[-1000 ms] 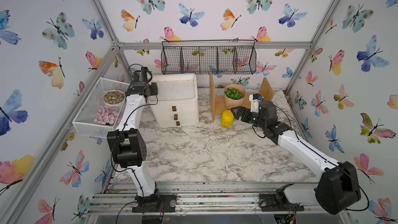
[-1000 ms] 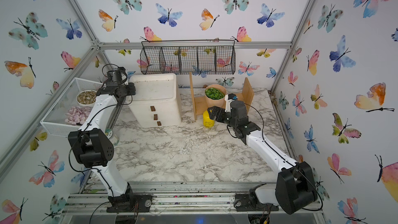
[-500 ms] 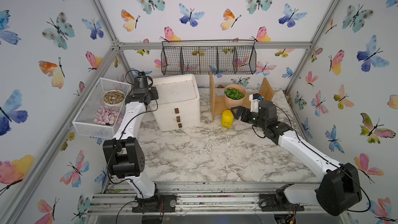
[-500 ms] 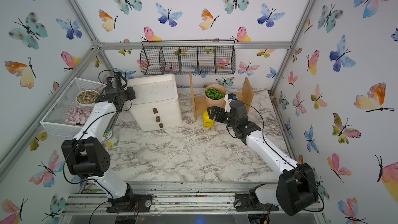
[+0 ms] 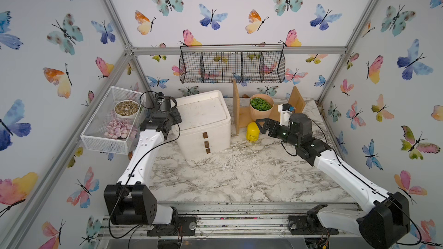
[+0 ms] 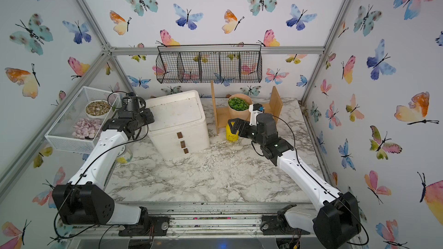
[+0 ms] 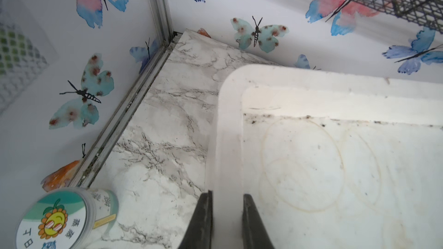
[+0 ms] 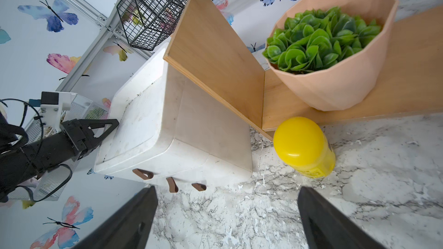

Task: Take the microphone out of the drawer
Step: Adjust the storage box at the center of the board.

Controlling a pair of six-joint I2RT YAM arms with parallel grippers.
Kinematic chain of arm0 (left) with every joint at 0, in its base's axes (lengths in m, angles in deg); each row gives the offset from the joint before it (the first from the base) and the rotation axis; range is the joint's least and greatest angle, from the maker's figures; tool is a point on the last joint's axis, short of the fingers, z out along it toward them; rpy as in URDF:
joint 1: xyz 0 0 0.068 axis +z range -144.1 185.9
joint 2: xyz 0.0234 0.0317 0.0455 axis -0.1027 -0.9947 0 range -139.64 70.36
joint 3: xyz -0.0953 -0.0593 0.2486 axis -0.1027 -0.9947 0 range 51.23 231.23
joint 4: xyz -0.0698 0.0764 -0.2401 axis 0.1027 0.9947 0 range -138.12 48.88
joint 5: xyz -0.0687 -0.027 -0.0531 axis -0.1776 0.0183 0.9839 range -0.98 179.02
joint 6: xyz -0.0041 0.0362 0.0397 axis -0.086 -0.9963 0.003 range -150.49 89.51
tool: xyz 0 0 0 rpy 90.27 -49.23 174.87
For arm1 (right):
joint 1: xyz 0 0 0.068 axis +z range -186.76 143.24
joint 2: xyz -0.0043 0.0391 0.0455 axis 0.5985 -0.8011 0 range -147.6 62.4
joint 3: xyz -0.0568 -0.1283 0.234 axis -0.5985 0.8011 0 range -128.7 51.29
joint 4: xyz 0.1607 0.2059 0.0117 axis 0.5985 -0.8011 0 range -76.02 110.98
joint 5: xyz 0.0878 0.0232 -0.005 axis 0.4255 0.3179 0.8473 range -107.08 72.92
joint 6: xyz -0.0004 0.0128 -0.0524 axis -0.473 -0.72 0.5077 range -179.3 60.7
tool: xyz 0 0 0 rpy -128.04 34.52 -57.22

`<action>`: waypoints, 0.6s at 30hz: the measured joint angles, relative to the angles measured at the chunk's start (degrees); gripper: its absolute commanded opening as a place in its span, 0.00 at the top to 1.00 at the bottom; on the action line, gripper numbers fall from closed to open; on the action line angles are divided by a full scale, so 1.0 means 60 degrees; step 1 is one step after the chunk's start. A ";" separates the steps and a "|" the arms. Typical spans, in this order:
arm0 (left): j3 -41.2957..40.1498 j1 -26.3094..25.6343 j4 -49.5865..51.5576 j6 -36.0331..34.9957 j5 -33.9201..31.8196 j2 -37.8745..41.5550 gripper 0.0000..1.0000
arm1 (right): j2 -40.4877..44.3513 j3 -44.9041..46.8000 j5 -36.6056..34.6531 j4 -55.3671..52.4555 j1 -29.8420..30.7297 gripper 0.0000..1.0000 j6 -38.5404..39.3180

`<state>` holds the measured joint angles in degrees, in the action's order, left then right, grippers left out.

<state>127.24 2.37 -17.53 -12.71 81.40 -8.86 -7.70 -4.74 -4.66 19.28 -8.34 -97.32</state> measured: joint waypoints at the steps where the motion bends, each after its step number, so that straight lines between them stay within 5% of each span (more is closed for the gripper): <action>1: -0.0146 -0.0109 0.0098 0.0091 -0.0004 0.0219 0.96 | 0.0080 0.0073 0.0000 -0.0007 0.0033 0.02 -0.0022; 5: -0.0827 -0.0525 0.0168 0.0401 -0.0033 0.1009 0.83 | 0.0331 0.0328 0.0000 -0.0047 0.0142 0.02 -0.0076; 13: -0.1818 -0.1501 0.0594 0.1810 0.0397 0.2539 0.32 | 0.0852 0.0685 0.0004 -0.0350 0.0262 0.02 -0.0087; 18: -0.0984 -0.1581 0.1060 0.1796 0.0495 0.2368 0.27 | 0.0896 0.0820 0.0004 -0.0448 0.0448 0.16 -0.0098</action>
<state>121.34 -7.12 -11.17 -1.93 84.38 5.35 -2.32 0.18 -4.63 16.59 -5.65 -97.91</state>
